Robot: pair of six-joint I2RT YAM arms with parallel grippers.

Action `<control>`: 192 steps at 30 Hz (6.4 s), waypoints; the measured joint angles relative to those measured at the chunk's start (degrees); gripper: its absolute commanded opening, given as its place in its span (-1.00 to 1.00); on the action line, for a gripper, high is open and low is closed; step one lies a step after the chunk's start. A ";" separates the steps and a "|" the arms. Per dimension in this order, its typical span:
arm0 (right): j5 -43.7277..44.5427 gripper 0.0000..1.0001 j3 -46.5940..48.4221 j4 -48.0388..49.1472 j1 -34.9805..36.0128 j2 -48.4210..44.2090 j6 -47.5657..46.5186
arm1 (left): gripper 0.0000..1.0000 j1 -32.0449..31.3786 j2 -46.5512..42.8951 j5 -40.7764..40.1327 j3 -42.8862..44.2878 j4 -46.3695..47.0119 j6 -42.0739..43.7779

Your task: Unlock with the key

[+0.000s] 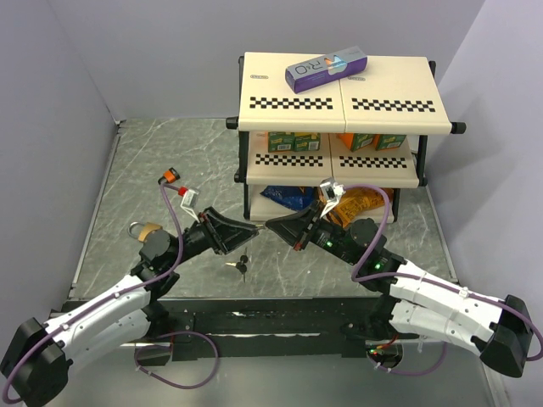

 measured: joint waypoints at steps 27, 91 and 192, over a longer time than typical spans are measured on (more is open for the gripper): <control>1.49 -1.00 -0.28 -0.55 -0.11 -0.35 0.68 | -0.99 -2.23 1.07 -2.78 0.04 1.95 0.20; -20.02 -0.25 1.99 -18.82 0.02 -1.18 -16.35 | -0.99 -1.99 0.59 20.02 16.92 -42.64 36.57; 10.19 0.67 -4.00 -7.74 -0.52 -1.95 -31.45 | -0.98 -0.74 4.28 -9.84 11.21 -26.45 12.41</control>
